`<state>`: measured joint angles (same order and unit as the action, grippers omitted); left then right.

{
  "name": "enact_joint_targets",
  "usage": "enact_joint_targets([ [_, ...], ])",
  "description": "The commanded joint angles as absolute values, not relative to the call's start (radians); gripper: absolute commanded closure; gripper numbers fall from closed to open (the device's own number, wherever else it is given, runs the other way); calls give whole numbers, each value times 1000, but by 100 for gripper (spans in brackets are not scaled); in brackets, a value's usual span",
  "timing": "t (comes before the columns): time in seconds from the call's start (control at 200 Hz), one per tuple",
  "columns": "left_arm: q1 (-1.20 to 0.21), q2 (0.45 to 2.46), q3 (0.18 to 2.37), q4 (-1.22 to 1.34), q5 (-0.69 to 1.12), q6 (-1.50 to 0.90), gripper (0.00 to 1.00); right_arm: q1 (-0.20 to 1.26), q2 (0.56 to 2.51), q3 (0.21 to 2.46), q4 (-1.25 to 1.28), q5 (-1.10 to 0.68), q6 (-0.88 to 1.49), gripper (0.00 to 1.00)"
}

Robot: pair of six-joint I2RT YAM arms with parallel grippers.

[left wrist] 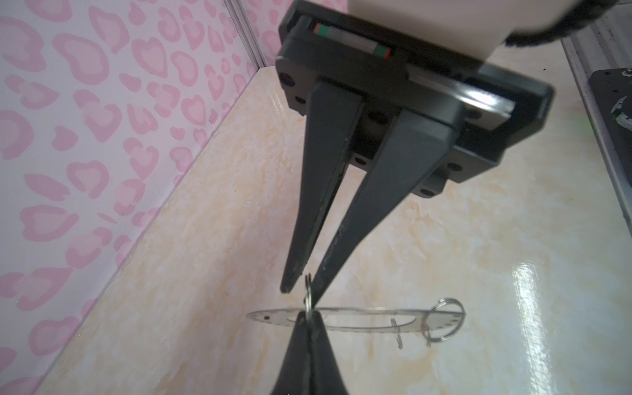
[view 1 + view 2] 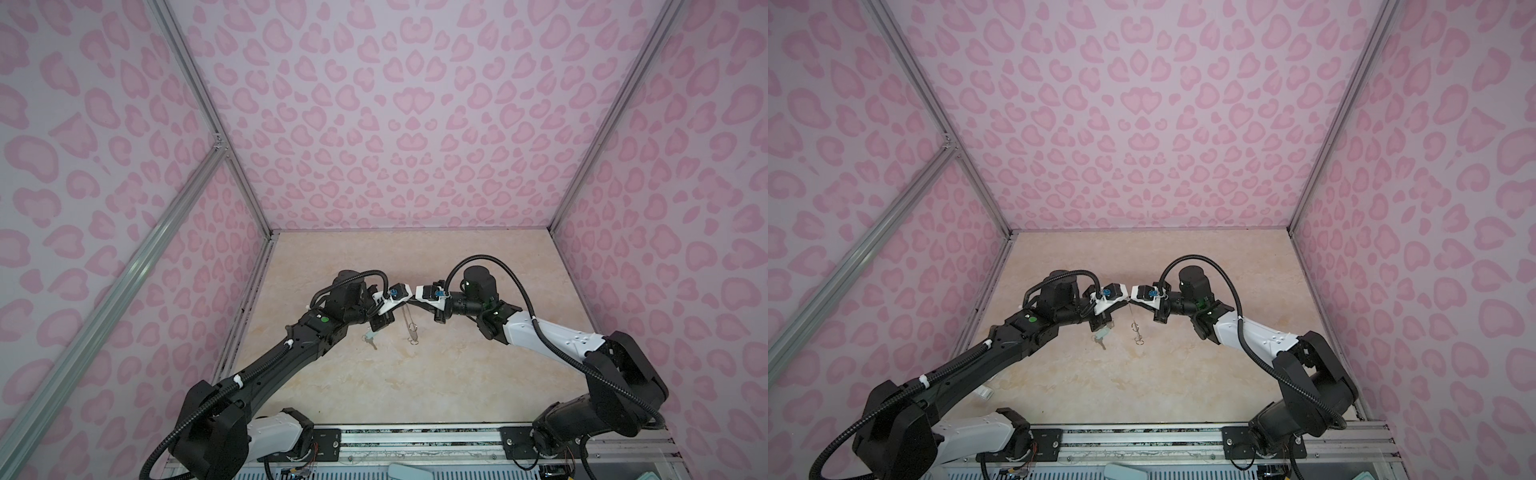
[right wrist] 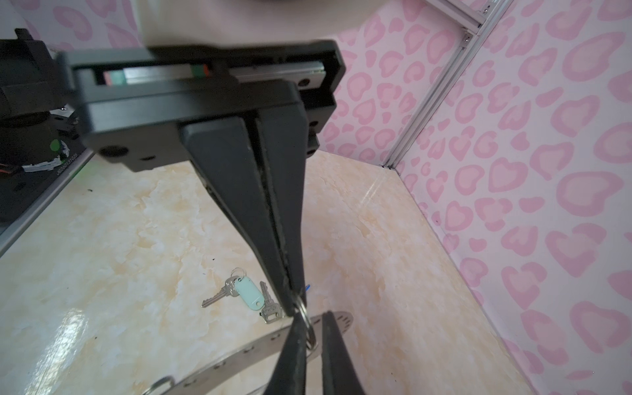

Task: Attach keys to a key ring
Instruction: Pass the keyring.

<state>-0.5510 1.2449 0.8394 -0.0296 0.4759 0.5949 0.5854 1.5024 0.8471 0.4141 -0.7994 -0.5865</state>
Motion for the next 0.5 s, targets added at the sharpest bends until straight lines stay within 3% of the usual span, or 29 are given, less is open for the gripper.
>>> enact_joint_targets([
  [0.0, -552, 1235, 848, -20, 523, 612, 97, 586, 1508, 854, 404, -801, -595, 90],
  [0.12, -552, 1235, 849, -22, 522, 615, 97, 586, 1504, 849, 406, -804, -597, 100],
  [0.28, -538, 1227, 829, 15, 485, 579, 87, 583, 1497, 837, 422, -807, -587, 100],
  [0.495, -475, 1204, 767, 138, 570, 463, 77, 568, 1497, 803, 539, -843, -509, 100],
])
